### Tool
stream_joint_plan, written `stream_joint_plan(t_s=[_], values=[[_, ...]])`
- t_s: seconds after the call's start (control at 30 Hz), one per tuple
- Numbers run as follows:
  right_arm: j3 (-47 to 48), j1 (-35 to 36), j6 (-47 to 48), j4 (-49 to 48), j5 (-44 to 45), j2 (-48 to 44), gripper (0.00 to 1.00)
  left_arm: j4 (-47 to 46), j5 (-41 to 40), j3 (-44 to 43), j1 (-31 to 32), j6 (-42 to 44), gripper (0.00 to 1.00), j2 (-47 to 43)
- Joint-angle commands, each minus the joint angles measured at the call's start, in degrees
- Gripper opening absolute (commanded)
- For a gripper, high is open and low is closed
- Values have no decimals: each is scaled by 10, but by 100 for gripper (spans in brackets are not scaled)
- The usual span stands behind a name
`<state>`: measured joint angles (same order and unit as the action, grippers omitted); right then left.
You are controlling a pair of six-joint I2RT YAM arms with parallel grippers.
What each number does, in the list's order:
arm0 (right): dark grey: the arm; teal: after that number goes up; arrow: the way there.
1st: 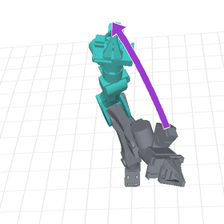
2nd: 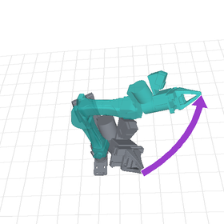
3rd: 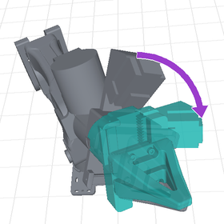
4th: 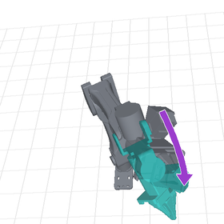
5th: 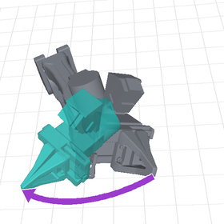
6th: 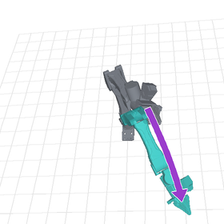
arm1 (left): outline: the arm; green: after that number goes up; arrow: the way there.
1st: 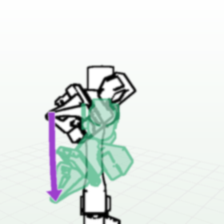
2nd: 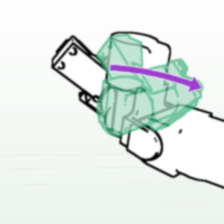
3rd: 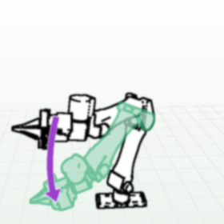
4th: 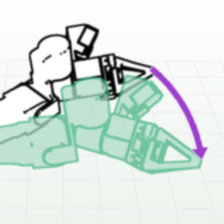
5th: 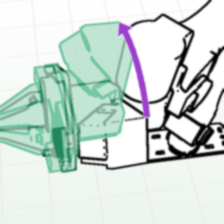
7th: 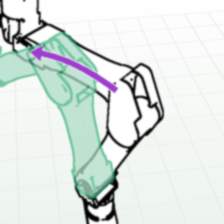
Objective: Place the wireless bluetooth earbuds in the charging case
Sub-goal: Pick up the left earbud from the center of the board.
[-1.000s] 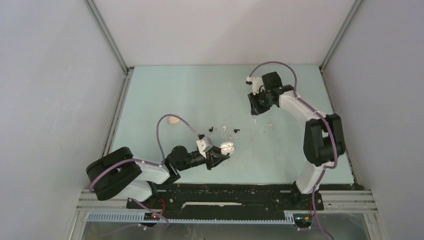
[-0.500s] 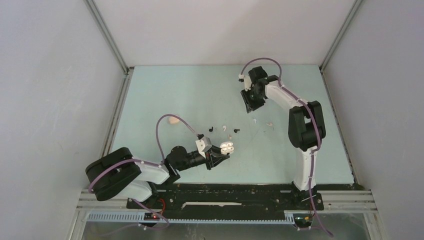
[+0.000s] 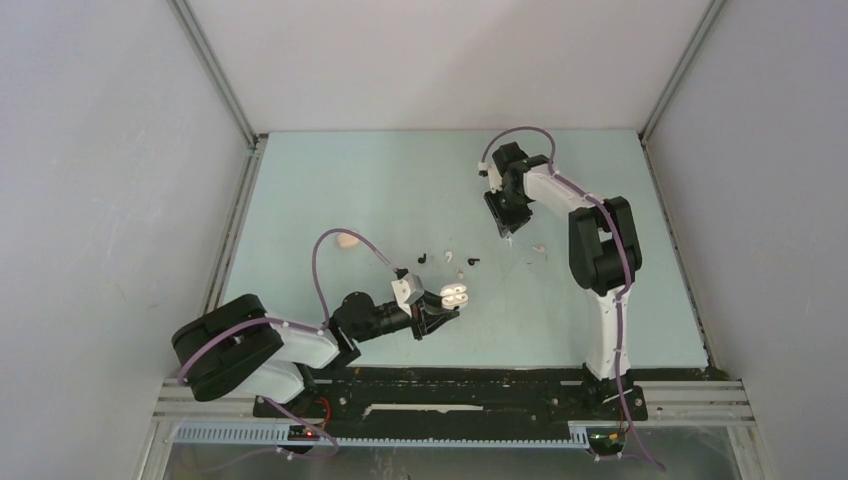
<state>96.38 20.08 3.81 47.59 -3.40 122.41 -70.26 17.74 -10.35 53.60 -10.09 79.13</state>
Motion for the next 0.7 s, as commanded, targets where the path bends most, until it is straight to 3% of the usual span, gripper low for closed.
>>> stream_joint_plan(t_s=[0.0,0.67], values=[[23,1,-9,10,9,18,34,-33,5,-7,-3,-1,0,2],[44,-10,-11,23,-6,53,29,-34,13,-9,-3,-3,0,5]])
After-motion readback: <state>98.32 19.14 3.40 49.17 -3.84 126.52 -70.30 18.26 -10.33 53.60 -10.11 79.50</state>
